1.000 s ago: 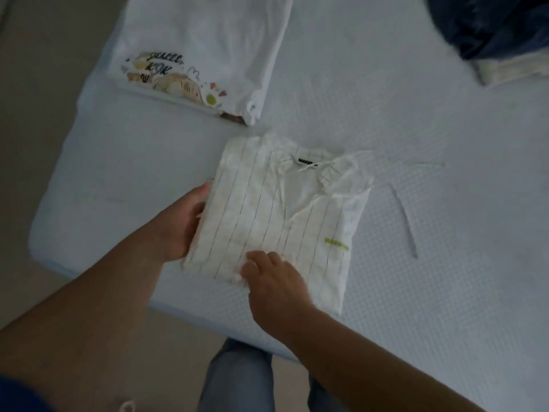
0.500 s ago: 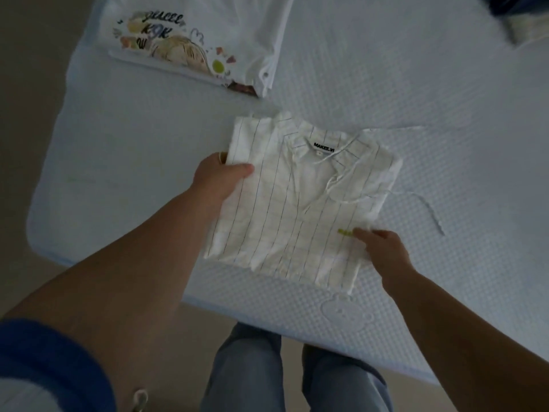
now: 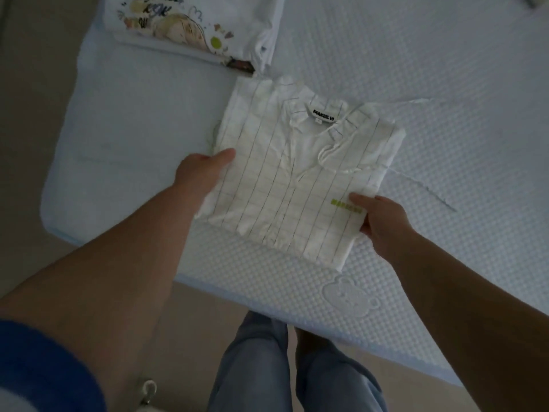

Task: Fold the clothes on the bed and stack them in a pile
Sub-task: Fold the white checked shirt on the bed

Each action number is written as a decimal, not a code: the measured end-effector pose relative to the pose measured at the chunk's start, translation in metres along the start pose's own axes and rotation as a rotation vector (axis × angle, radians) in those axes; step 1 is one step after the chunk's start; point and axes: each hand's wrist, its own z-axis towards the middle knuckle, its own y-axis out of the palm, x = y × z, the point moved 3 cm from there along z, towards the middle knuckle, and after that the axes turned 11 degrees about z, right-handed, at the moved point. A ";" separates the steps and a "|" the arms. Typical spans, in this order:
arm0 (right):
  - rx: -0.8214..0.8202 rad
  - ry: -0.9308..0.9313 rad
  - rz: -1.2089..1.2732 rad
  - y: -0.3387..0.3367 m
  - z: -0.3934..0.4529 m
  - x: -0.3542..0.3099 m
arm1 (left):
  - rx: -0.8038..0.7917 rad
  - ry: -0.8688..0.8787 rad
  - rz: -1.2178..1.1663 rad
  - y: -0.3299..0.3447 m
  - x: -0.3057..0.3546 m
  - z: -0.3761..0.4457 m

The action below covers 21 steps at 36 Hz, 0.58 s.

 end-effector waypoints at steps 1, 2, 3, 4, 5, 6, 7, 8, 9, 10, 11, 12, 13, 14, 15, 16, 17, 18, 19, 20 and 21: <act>-0.005 0.019 0.045 0.001 -0.002 -0.001 | -0.016 -0.016 0.013 0.002 -0.004 -0.003; -0.019 0.036 0.086 0.002 -0.005 -0.003 | -0.037 -0.030 0.004 0.003 -0.008 -0.008; -0.041 0.048 0.119 0.003 -0.008 -0.004 | -0.061 -0.034 -0.022 0.003 -0.010 -0.012; -0.067 0.051 0.144 0.004 -0.012 -0.006 | -0.082 -0.017 -0.048 0.002 -0.010 -0.016; -0.089 0.042 0.159 0.005 -0.017 -0.009 | -0.101 0.005 -0.057 0.000 -0.008 -0.021; -0.100 0.019 0.162 0.006 -0.022 -0.013 | -0.112 0.024 -0.061 -0.003 -0.006 -0.025; -0.105 -0.012 0.155 0.006 -0.028 -0.017 | -0.115 0.042 -0.071 -0.006 -0.004 -0.029; -0.109 -0.046 0.141 0.007 -0.034 -0.021 | -0.117 0.060 -0.088 -0.009 -0.002 -0.033; -0.112 -0.080 0.120 0.009 -0.040 -0.025 | -0.119 0.082 -0.107 -0.014 0.000 -0.038; -0.115 -0.115 0.092 0.011 -0.047 -0.030 | -0.117 0.108 -0.117 -0.019 0.003 -0.043; -0.113 -0.154 0.063 0.014 -0.054 -0.035 | -0.109 0.137 -0.119 -0.024 0.006 -0.047; -0.108 -0.196 0.036 0.017 -0.060 -0.041 | -0.096 0.167 -0.120 -0.031 0.010 -0.052; -0.103 -0.238 0.010 0.020 -0.067 -0.046 | -0.076 0.196 -0.121 -0.038 0.014 -0.055; -0.101 -0.276 -0.016 0.025 -0.073 -0.052 | -0.055 0.220 -0.122 -0.046 0.018 -0.058; -0.102 -0.310 -0.035 0.030 -0.079 -0.059 | -0.035 0.244 -0.124 -0.055 0.023 -0.060; -0.110 -0.338 -0.040 0.037 -0.085 -0.066 | -0.017 0.272 -0.128 -0.065 0.028 -0.061; -0.124 -0.362 -0.033 0.044 -0.090 -0.073 | 0.000 0.302 -0.130 -0.075 0.035 -0.062; -0.137 -0.383 -0.023 0.051 -0.094 -0.081 | 0.011 0.330 -0.129 -0.086 0.042 -0.062; -0.145 -0.405 -0.017 0.059 -0.099 -0.089 | 0.019 0.353 -0.133 -0.096 0.049 -0.061; -0.147 -0.430 -0.014 0.068 -0.102 -0.097 | 0.025 0.375 -0.147 -0.108 0.057 -0.059; -0.147 -0.454 -0.011 0.077 -0.106 -0.105 | 0.030 0.397 -0.159 -0.119 0.065 -0.056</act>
